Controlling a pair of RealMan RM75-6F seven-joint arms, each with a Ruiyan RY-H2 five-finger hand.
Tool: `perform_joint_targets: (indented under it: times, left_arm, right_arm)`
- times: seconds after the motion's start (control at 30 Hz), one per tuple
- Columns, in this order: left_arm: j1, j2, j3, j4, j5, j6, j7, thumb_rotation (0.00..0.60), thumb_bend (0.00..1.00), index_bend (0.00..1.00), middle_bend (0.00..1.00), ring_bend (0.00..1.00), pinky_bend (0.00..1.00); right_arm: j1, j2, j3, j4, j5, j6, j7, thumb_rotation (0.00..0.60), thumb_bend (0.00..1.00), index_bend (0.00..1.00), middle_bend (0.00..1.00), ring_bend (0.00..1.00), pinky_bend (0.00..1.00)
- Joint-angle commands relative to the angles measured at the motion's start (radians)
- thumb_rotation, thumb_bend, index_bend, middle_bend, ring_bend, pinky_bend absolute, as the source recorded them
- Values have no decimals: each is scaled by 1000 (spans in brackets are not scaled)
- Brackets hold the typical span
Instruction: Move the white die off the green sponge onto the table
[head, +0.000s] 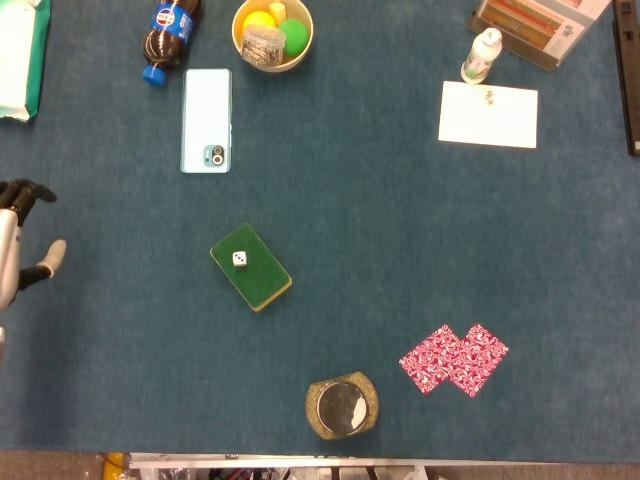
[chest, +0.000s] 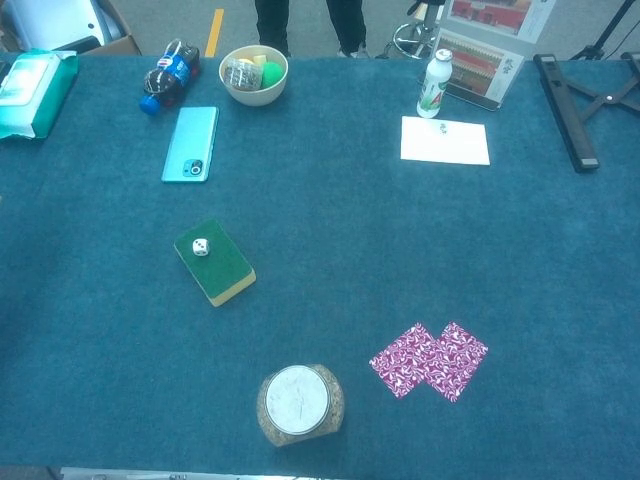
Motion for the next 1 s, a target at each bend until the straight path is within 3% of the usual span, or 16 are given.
perform_joint_targets:
  times: [0.03,0.27,0.5,1.0]
  left_arm:
    - [-13,-4,-9,-20,-17,-17,22,600,228,369,318,294,462]
    - [-47,-11,-15,-64,-34,-62,71,600,228,368,264,266,445]
    - [-93,41,-24,-187,-106,-189,-10,600,227,369,141,155,315]
    - [-138,10,-14,-225,-99,-202,46,600,227,401,86,77,228]
  right_arm:
    - [16,-9,5,17,-1,-14,-11,600,205,541,415,371,352]
    - [66,-36,24,65,16,-62,-37,600,203,541,415,371,352]
    - [117,-56,34,113,3,-96,-20,600,197,541,407,371,352]
    - [184,-126,66,234,40,-127,-48,600,183,541,381,370,352]
